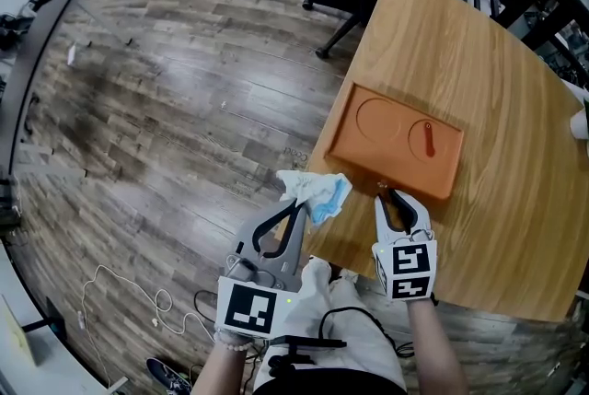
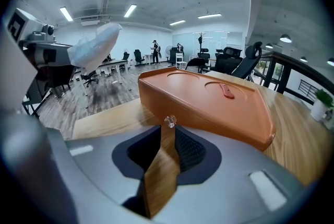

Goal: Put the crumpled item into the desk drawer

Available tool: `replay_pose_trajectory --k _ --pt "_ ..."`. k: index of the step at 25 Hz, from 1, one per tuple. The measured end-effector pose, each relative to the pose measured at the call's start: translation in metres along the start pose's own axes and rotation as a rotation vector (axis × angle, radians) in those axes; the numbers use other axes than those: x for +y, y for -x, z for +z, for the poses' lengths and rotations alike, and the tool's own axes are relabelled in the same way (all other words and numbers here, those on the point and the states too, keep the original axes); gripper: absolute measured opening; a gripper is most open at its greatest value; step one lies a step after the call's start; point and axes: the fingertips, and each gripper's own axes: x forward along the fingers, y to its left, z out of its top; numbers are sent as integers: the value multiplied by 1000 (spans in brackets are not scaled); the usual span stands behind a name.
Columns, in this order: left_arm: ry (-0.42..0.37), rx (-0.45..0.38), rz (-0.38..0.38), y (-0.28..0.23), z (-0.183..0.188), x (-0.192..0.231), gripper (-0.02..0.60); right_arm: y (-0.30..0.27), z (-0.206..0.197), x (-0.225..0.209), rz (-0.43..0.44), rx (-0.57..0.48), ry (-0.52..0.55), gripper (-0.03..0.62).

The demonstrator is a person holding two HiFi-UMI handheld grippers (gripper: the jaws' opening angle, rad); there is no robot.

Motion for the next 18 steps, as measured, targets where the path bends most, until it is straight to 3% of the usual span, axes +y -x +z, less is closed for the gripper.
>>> replay_pose_trajectory --k 12,18 --pt "-7 13 -13 -2 -5 0 5 -12 3 -3 -7 -12 -116 78" --pt "-4 11 -11 -1 -5 0 5 -13 3 -3 -13 -13 -88 69"
